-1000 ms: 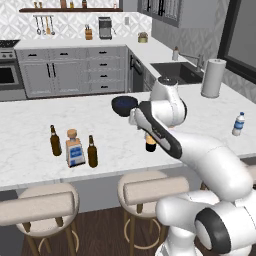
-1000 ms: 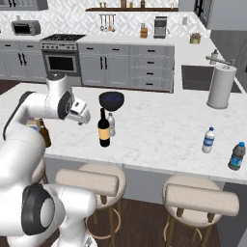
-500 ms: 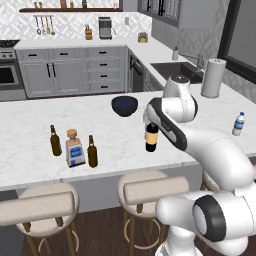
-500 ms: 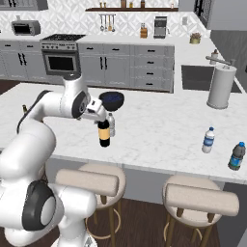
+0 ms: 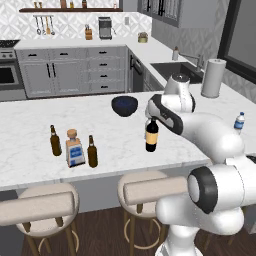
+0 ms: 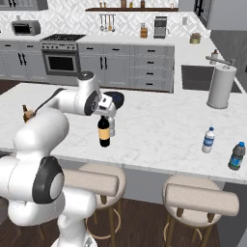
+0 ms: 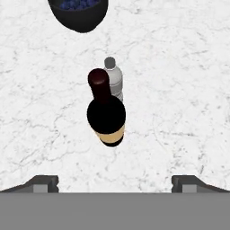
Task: Move the plastic bottles in the middle to the plastics group, and the glass bottles in the middle to the glass group.
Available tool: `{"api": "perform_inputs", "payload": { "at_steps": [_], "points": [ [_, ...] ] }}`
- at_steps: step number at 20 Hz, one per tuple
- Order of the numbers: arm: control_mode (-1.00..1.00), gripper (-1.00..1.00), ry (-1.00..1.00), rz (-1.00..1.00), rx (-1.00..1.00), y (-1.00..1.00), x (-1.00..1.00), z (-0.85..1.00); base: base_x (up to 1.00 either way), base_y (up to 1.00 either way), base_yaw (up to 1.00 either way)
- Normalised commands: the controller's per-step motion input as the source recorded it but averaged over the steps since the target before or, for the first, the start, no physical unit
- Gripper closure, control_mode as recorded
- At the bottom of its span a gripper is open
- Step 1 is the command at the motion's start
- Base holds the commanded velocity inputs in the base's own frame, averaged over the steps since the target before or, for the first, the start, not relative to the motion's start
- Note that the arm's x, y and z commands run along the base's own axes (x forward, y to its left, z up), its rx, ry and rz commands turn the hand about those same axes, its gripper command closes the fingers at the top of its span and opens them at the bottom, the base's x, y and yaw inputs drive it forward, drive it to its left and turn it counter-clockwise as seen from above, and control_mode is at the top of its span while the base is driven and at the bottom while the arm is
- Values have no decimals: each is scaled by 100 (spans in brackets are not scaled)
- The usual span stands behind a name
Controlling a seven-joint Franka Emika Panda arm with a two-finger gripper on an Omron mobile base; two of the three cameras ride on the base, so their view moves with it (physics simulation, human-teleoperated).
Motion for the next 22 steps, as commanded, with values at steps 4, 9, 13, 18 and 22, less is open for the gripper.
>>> {"api": "perform_inputs", "payload": {
  "at_steps": [4, 9, 13, 18, 22],
  "points": [
    [-100, -100, 0, 0, 0, 1, 53, -17, 0, 0, 0],
    [-100, -100, 0, 0, 0, 8, 47, -21, 0, 0, 0],
    [-100, -100, 0, 0, 0, 1, 47, -18, 0, 0, 0],
    [-100, -100, 0, 0, 0, 3, 25, -22, 0, 0, 0],
    [-100, -100, 0, 0, 0, 0, 25, -21, 0, 0, 0]
  ]
}}
